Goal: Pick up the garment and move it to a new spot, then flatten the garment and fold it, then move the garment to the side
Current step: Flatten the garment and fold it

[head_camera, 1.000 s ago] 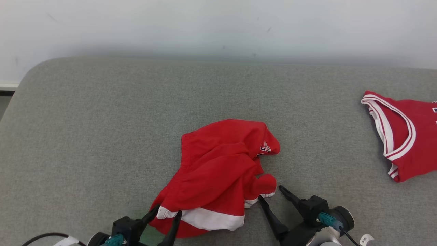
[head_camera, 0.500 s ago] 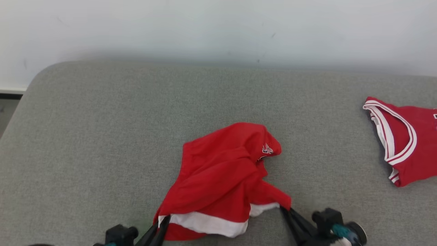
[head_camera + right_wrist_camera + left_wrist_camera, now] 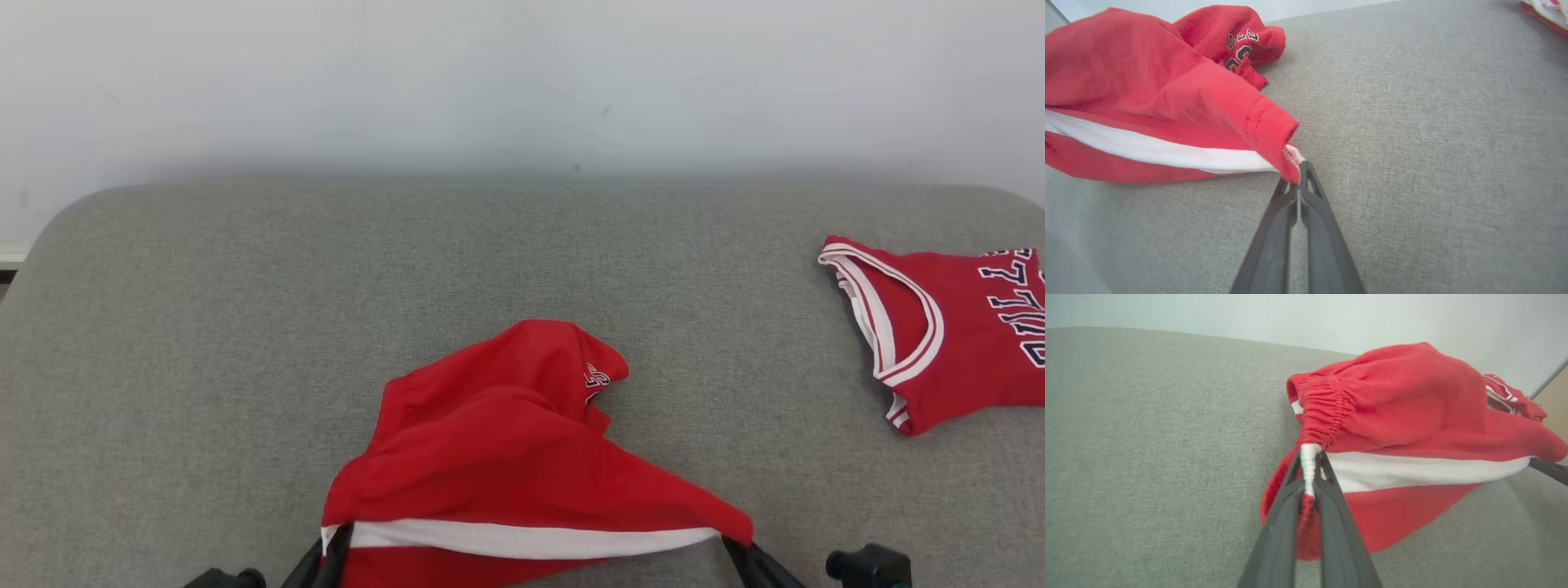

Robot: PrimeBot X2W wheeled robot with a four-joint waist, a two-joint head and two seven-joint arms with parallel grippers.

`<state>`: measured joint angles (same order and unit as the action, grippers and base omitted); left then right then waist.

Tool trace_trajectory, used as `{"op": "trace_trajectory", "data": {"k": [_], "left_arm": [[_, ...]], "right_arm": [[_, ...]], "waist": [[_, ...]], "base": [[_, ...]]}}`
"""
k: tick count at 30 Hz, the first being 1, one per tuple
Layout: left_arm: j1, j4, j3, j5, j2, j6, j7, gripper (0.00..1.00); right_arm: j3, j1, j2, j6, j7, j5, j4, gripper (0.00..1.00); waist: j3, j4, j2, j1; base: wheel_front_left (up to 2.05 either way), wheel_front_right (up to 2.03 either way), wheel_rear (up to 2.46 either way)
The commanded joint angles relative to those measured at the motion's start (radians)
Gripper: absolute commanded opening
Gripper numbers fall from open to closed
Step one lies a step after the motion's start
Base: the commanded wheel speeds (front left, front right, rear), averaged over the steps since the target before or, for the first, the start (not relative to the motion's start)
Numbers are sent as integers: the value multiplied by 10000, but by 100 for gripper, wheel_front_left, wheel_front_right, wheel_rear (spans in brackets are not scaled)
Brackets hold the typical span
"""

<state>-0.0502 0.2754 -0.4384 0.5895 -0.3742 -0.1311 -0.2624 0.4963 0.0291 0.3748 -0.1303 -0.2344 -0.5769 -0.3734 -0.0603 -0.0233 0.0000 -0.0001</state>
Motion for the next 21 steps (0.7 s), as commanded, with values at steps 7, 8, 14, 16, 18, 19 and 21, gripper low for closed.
{"op": "trace_trajectory", "data": {"k": [7,8,14,16,18,19,21], "left_arm": [[-1602,-773,-519,-216,-425,14,451,0],[-2014,-900,-645,-62,-492,14,621,0],[-5985,-1097,-1557,726,-1677,17,1777,0],[-7332,-941,-1909,1038,-1958,17,2184,0],[-8642,-672,-2073,1515,-2031,17,2513,0],[-9319,-491,-2134,1827,-2036,17,2680,0],[-10714,-56,-2233,2384,-2020,17,3025,0]], "right_arm": [[154,888,621,-4,1313,-1999,1823,0],[167,1168,720,-4,1606,-2343,2014,0],[-61,4274,1174,-4,3075,-3222,2258,0],[-218,5384,1091,-4,3472,-3356,1934,0],[-497,6525,757,-4,3973,-3850,1352,0],[-692,7166,603,-5,4321,-4107,943,0],[-1111,8613,349,-5,4852,-4470,172,0]], "waist": [[-388,211,0,1],[-507,236,0,1],[-1673,390,0,1],[-2099,412,0,1],[-2533,468,0,1],[-2780,492,0,1],[-3352,504,0,1]], "base": [[0,0,0],[0,0,0],[0,0,0],[0,0,0],[0,0,0],[0,0,0],[0,0,0]]}}
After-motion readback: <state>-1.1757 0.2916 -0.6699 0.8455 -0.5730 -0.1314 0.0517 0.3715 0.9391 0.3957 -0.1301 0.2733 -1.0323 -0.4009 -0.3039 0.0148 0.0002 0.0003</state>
